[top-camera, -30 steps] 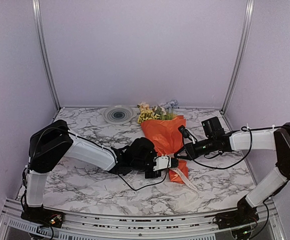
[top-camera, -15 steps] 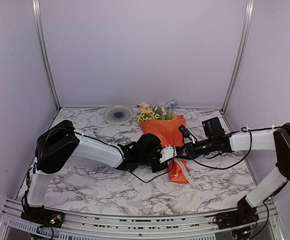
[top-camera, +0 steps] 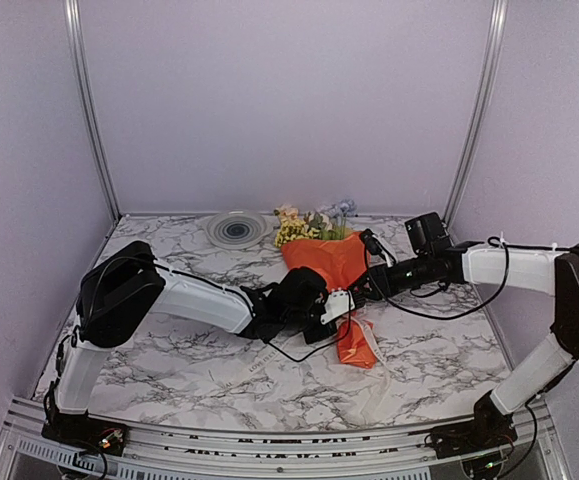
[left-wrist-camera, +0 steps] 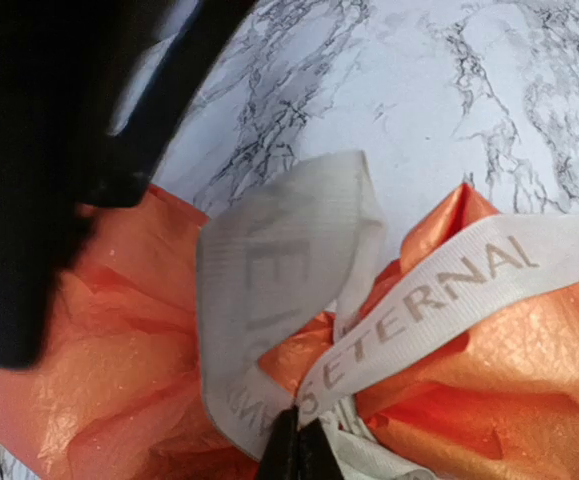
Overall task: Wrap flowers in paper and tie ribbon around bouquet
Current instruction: Cross the ribbon over the folded bouquet.
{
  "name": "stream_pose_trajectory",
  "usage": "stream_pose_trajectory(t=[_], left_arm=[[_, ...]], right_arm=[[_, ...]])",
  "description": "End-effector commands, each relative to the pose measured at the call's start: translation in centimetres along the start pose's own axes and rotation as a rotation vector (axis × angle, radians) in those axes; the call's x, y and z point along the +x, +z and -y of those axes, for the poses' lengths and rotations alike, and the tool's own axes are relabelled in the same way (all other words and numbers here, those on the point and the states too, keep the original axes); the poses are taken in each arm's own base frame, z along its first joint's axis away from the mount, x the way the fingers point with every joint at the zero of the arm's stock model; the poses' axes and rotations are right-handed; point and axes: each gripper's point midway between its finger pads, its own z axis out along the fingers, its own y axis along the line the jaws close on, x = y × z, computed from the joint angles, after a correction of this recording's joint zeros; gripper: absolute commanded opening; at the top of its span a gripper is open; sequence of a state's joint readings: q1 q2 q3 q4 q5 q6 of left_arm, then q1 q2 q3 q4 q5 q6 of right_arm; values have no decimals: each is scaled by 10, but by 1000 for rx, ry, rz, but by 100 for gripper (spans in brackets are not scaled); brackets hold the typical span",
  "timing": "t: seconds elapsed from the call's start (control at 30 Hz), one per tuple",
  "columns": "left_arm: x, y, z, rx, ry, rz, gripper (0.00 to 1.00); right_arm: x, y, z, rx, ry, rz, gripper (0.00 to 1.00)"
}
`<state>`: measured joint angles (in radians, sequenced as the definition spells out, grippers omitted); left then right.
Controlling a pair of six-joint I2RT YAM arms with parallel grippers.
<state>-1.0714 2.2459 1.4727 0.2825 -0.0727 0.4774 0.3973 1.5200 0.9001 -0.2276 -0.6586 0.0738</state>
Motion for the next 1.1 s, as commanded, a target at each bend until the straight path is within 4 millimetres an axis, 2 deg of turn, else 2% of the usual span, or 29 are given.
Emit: stream_pose_trajectory(t=[0.0, 0.1, 0.17, 0.27, 0.4, 0.57, 0.73, 1.07], left_arm=[[14, 6, 7, 23, -4, -49, 0], [15, 7, 8, 30, -8, -51, 0], [14, 6, 9, 32, -11, -52, 0], [13, 5, 8, 30, -15, -50, 0], [10, 5, 6, 29, -21, -44, 0], [4, 6, 5, 28, -40, -31, 0], [2, 7, 4, 30, -49, -24, 0], [3, 10, 3, 43, -93, -20, 0]], right_arm=[[-35, -11, 16, 98, -68, 31, 49], [-46, -11, 33, 154, -71, 38, 44], [-45, -6, 42, 178, -73, 0, 35], [-39, 1, 41, 140, -84, -42, 23], [-30, 9, 32, 60, -87, -79, 12], [-9, 20, 35, 20, -42, -112, 9], [7, 27, 29, -52, -13, -138, 7], [26, 30, 12, -139, 2, -177, 7]])
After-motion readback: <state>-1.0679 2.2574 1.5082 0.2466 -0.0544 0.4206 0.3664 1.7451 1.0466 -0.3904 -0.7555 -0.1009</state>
